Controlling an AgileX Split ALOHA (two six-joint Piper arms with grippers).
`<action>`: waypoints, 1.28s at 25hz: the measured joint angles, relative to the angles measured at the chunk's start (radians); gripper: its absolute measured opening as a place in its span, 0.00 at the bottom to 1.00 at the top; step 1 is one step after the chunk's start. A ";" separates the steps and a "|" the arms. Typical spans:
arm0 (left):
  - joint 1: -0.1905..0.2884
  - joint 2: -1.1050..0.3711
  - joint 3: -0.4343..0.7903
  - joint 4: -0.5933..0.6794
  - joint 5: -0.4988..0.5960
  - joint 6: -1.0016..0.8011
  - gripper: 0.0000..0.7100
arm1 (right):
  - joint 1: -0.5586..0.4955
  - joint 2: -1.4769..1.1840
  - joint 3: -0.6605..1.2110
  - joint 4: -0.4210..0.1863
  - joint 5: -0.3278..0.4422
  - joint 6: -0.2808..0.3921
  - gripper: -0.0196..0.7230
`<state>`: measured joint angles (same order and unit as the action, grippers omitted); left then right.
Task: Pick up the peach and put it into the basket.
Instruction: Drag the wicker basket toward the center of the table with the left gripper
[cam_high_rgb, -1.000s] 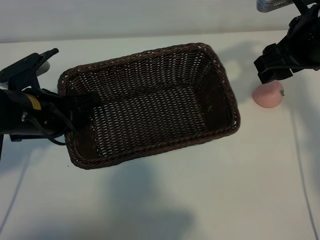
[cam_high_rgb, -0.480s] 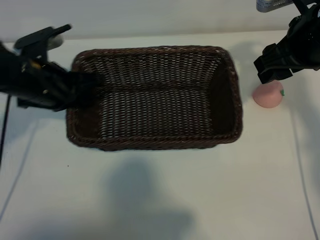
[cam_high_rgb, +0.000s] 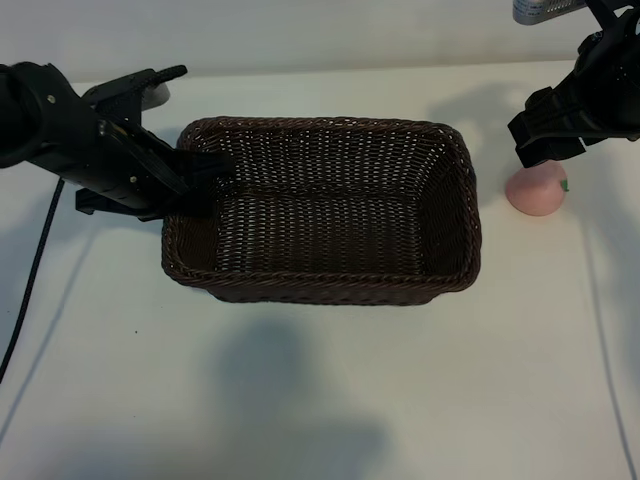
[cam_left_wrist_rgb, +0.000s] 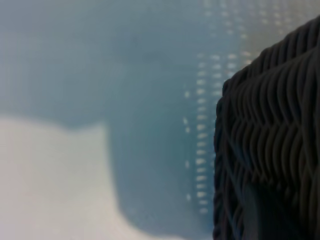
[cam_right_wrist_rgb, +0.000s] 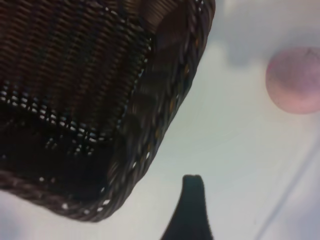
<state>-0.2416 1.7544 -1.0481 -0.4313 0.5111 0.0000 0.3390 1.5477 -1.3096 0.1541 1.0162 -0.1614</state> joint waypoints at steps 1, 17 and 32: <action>0.000 0.009 -0.001 -0.001 -0.006 0.000 0.13 | 0.000 0.000 0.000 0.000 0.000 0.000 0.83; 0.000 0.029 0.001 -0.004 -0.067 0.000 0.13 | 0.000 0.000 0.000 0.000 -0.001 0.000 0.83; 0.000 0.082 0.001 -0.023 -0.066 -0.030 0.19 | 0.000 0.000 0.000 0.000 -0.001 0.000 0.83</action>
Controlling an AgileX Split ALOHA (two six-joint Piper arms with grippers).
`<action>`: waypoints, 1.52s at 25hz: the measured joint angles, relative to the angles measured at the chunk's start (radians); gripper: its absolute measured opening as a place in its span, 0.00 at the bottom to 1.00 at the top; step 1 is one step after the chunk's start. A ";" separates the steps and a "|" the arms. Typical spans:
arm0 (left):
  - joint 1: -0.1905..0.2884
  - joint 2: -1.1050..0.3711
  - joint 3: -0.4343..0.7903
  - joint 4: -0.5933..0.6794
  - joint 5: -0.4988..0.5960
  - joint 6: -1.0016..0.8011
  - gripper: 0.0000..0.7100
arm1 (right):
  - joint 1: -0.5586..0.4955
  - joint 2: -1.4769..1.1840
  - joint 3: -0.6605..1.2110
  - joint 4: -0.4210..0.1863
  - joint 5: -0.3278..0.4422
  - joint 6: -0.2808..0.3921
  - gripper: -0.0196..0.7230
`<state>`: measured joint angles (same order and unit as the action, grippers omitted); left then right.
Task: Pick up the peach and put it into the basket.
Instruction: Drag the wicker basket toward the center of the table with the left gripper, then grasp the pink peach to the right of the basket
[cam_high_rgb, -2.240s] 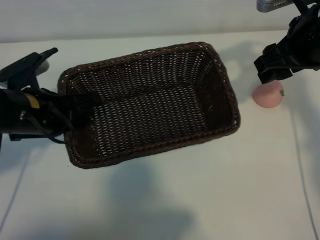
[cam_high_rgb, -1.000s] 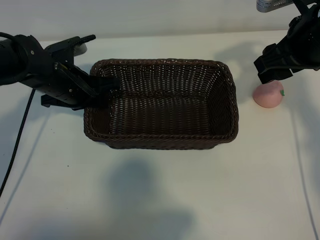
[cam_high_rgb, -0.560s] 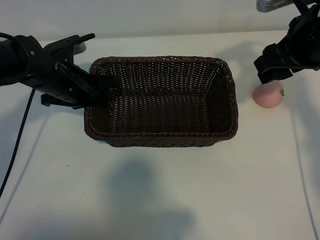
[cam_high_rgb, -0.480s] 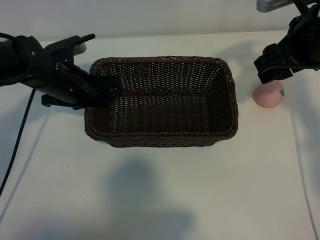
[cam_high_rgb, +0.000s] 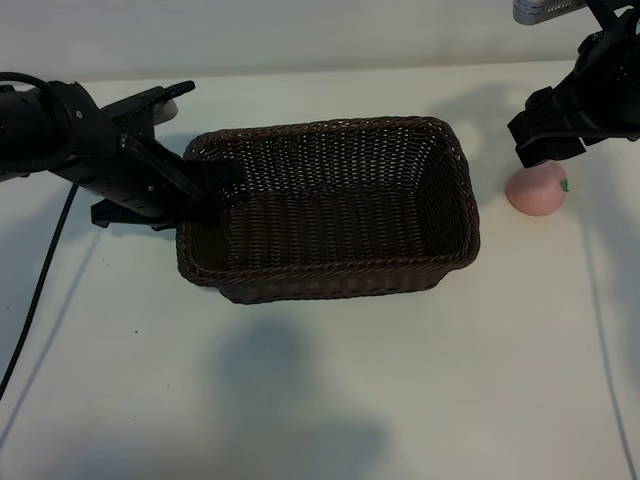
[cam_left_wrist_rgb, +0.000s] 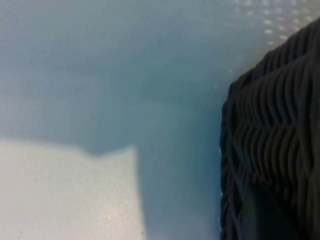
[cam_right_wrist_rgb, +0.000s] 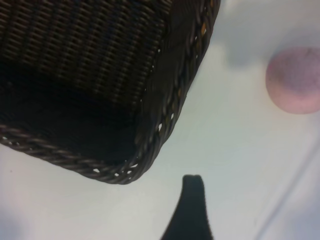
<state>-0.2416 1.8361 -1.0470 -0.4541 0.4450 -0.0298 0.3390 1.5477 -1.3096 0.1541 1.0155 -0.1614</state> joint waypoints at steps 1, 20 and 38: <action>0.000 0.000 0.000 0.000 0.001 -0.001 0.23 | 0.000 0.000 0.000 0.000 0.000 0.000 0.83; 0.081 -0.242 -0.002 0.093 0.182 -0.043 0.85 | 0.000 0.000 0.000 0.000 0.000 0.000 0.83; 0.090 -0.390 -0.095 0.207 0.367 -0.104 0.84 | 0.000 0.000 0.000 0.000 -0.028 0.021 0.83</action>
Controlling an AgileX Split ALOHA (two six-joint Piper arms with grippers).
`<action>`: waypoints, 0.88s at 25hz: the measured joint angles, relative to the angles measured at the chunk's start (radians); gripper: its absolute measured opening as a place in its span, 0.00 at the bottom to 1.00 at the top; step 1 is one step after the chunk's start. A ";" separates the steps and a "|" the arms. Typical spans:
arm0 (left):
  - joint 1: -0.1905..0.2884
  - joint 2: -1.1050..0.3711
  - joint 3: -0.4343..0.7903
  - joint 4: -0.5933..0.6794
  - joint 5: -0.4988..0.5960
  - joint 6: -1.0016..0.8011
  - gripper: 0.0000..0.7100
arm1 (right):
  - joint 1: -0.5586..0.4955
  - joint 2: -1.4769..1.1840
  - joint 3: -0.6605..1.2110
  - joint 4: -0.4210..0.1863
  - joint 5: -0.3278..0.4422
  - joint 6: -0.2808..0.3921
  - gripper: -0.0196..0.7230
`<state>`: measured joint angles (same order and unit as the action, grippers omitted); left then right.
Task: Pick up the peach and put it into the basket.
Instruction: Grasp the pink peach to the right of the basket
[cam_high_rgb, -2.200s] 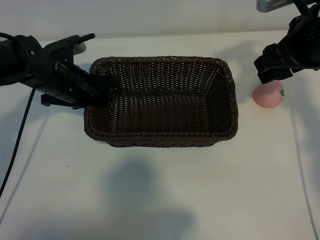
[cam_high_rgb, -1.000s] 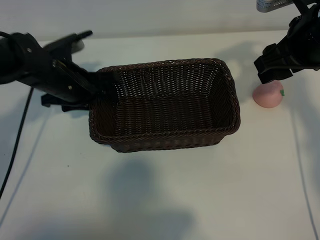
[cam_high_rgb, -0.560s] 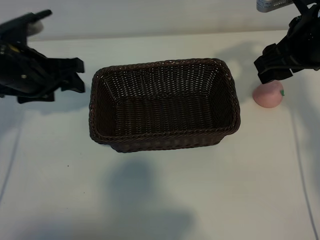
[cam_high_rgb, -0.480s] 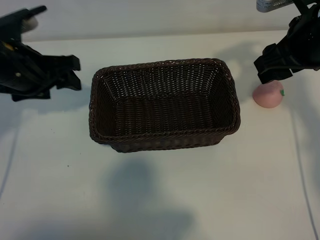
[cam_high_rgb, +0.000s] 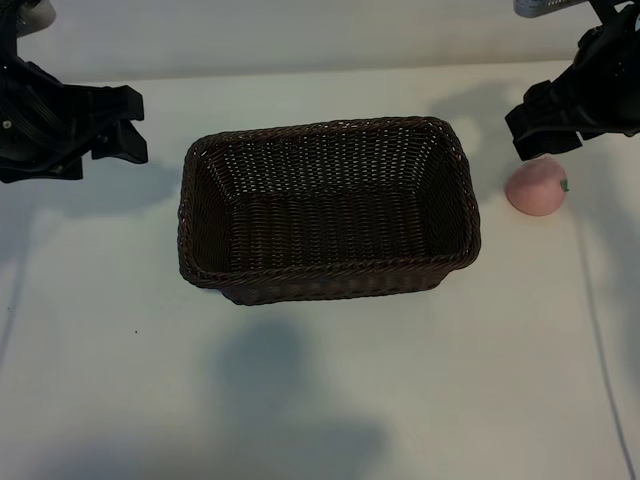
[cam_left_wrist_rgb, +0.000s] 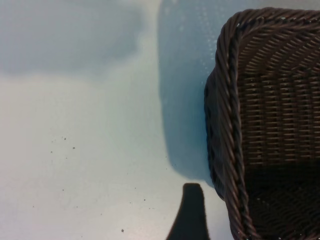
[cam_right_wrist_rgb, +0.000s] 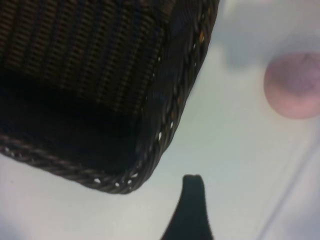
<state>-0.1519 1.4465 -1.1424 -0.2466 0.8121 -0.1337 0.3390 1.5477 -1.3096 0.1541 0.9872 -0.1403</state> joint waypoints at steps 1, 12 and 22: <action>0.000 0.000 0.000 0.000 0.000 0.000 0.84 | 0.000 0.000 0.000 0.000 -0.001 0.000 0.83; 0.000 0.000 0.000 -0.003 -0.003 0.014 0.84 | 0.000 0.000 0.000 0.000 -0.007 0.026 0.83; -0.052 0.021 0.000 -0.002 -0.007 0.003 0.84 | 0.000 0.000 0.000 -0.013 -0.010 0.067 0.83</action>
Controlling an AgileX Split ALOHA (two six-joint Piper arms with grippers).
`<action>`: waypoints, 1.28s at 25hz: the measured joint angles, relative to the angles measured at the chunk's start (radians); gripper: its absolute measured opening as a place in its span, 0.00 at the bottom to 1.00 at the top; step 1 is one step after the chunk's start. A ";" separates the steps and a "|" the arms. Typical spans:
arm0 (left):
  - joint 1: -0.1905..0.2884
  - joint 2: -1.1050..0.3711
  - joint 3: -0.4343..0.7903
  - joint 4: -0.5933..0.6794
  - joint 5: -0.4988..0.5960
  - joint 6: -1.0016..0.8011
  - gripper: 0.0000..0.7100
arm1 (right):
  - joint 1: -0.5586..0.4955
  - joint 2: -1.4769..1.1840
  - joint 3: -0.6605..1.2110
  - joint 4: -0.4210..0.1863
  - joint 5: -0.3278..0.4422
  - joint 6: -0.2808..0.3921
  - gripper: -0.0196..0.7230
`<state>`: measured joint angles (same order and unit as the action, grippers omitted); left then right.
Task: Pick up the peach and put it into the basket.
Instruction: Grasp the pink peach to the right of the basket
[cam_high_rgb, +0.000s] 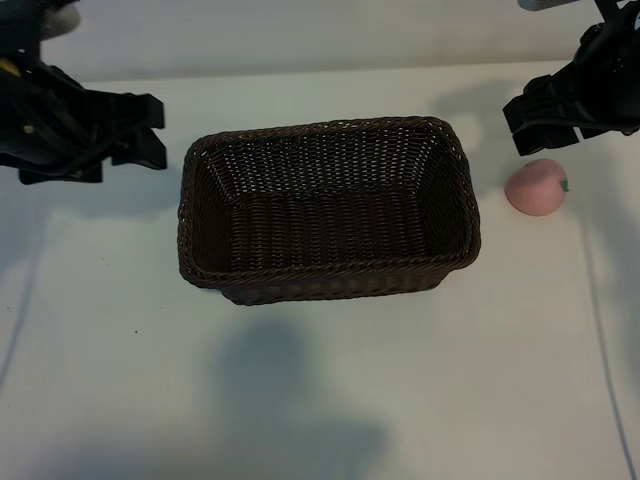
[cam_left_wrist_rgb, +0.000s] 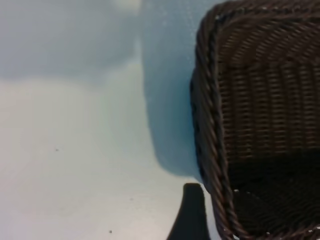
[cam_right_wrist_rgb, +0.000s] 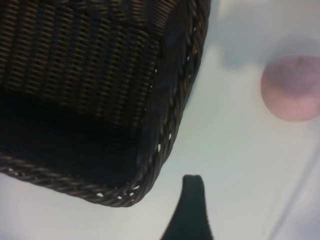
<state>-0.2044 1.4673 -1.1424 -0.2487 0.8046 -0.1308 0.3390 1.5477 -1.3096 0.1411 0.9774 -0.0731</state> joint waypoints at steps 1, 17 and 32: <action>-0.003 0.007 0.000 0.000 0.000 -0.004 0.84 | 0.000 0.000 0.000 -0.010 0.001 0.007 0.83; -0.004 0.015 0.000 -0.011 0.001 -0.012 0.83 | -0.001 0.141 0.000 -0.166 -0.132 0.160 0.83; -0.004 0.015 0.000 -0.011 -0.008 -0.014 0.83 | -0.096 0.333 -0.001 -0.095 -0.266 0.192 0.78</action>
<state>-0.2086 1.4821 -1.1424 -0.2593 0.7971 -0.1443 0.2427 1.8803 -1.3107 0.0459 0.7113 0.1193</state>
